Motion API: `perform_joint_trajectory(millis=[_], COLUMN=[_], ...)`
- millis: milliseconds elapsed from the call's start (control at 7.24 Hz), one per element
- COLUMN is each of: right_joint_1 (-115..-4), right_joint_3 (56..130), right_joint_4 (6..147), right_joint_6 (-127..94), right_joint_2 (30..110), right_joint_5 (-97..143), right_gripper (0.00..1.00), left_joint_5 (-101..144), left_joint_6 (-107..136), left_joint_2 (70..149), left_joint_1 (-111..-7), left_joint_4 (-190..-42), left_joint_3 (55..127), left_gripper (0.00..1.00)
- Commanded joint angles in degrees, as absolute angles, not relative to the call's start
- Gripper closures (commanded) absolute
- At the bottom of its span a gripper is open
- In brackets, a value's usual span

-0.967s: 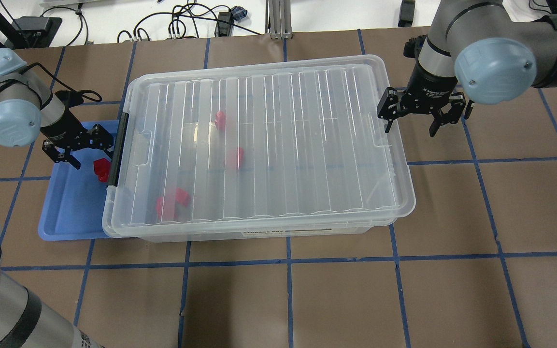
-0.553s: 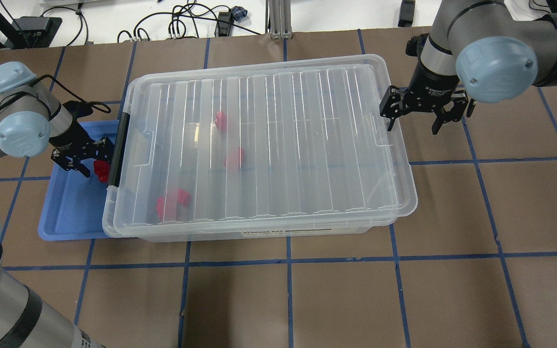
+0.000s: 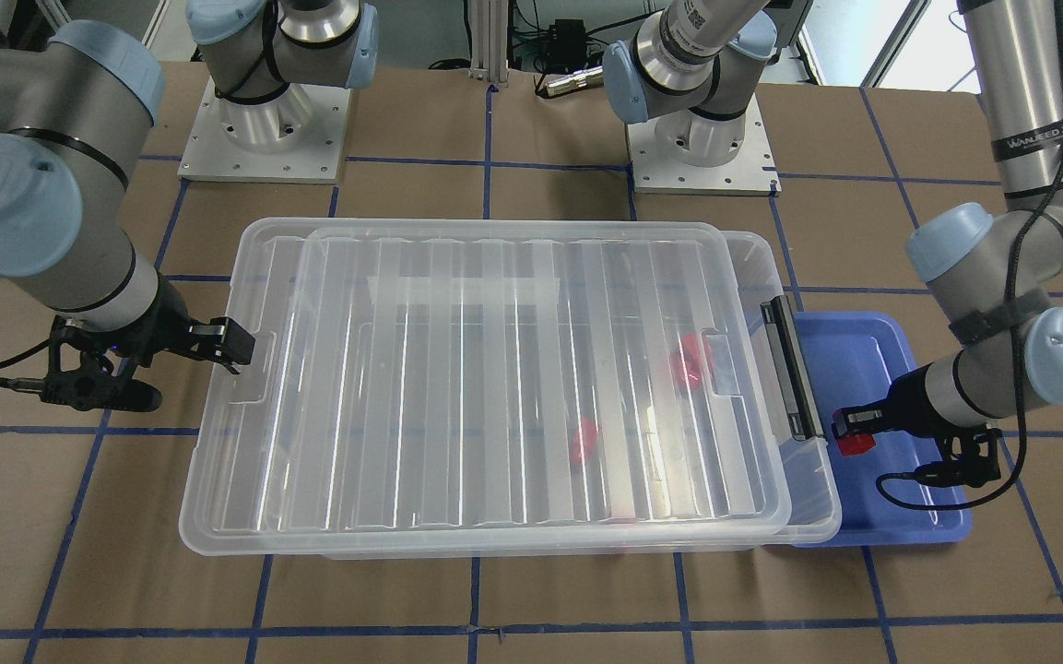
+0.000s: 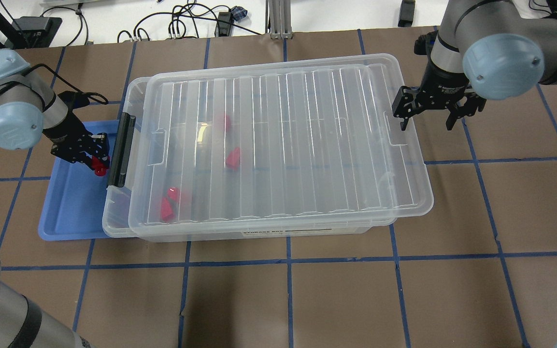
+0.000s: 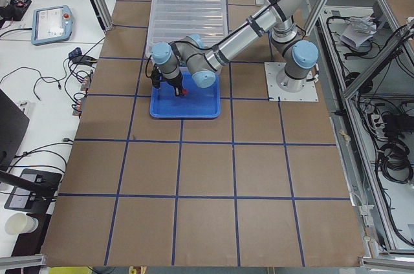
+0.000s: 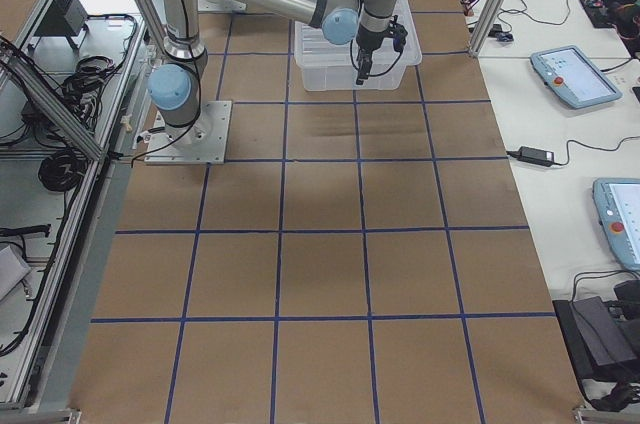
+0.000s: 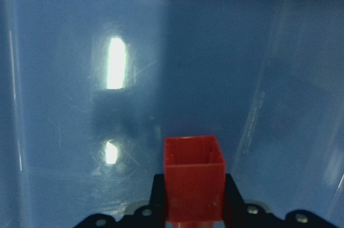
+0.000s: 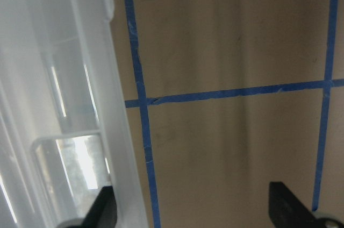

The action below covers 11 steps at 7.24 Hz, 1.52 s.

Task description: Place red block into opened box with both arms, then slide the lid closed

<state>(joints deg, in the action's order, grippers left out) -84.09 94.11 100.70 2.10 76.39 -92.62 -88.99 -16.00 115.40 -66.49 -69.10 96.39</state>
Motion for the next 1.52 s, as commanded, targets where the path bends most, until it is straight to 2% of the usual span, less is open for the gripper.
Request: perform_joint_trajectory(millis=[0, 276, 553, 829, 1382], right_joint_1=[-78.69, -75.95, -73.84, -71.03, -69.52], right_joint_3=[94.04, 94.04, 93.87, 93.87, 93.96], right_joint_4=[99.94, 100.54, 100.72, 100.90, 101.07], right_joint_6=[8.93, 16.04, 19.94, 24.23, 28.56], right_joint_2=[76.46, 76.46, 76.46, 76.46, 76.38], right_joint_5=[-92.90, -96.23, -96.33, -96.24, -96.68], right_gripper=[0.00, 0.00, 0.00, 0.00, 0.00], left_joint_5=[-89.99, -90.44, -90.79, -90.27, -89.47], left_joint_6=[-15.82, -15.38, -10.33, -1.52, -1.41], left_joint_2=[114.34, 114.00, 113.38, 112.94, 111.01], left_joint_1=[-69.33, -72.40, -81.68, -88.40, -88.68], left_joint_4=[-84.23, -95.84, -95.72, -94.23, -74.75], left_joint_3=[82.61, 72.46, 72.42, 74.69, 89.01], left_gripper=[1.00, 1.00, 1.00, 1.00, 1.00])
